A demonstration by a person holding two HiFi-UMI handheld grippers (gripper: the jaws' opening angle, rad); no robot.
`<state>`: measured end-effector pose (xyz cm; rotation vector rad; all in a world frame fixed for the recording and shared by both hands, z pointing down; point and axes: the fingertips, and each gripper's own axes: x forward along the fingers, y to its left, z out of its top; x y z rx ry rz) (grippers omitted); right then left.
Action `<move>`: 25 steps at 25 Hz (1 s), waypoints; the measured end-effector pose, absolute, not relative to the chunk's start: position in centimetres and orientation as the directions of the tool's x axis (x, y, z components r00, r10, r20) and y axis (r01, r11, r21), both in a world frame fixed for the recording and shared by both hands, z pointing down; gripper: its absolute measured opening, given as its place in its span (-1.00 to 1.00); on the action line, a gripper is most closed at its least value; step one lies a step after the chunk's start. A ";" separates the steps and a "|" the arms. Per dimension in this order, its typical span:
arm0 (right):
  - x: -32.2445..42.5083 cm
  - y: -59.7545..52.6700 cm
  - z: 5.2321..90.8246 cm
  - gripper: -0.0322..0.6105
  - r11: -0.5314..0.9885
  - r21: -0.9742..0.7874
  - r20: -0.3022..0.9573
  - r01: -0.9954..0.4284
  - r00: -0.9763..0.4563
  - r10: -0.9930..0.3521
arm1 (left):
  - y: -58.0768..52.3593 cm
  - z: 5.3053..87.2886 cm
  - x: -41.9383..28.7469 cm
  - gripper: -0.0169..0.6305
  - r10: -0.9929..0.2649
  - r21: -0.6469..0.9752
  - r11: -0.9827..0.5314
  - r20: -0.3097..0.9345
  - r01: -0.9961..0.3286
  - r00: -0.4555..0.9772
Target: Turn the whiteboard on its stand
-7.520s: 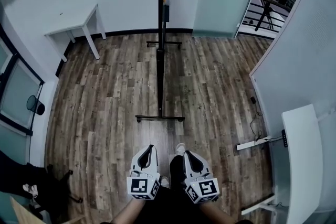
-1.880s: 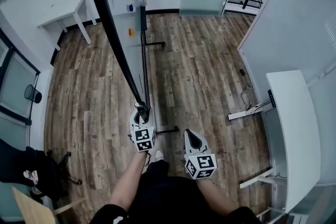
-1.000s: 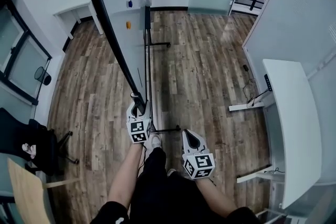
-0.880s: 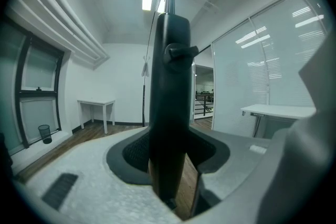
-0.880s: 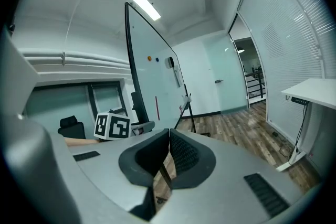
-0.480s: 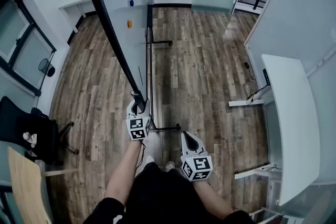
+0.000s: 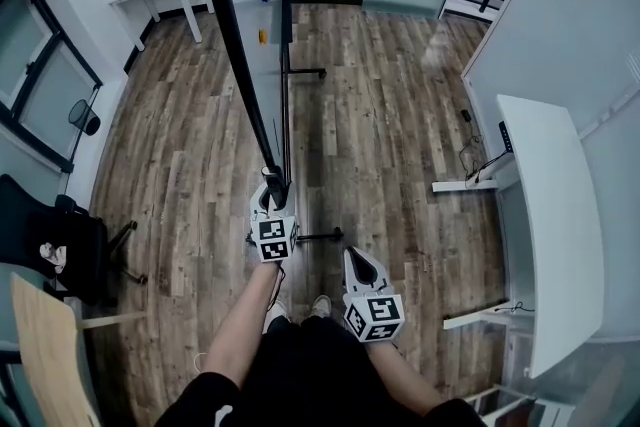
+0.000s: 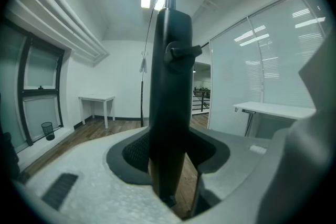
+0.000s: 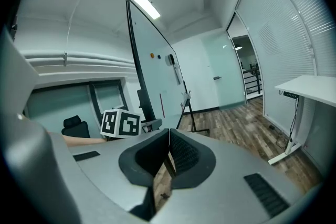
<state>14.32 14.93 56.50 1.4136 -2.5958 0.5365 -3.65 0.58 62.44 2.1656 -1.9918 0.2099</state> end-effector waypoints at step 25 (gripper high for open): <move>13.5 16.1 56.3 -0.85 0.457 -0.218 0.303 -0.862 -0.505 -0.808 | 9.0 62.9 0.3 -0.31 -0.943 0.057 -0.180 0.275 -0.982 0.188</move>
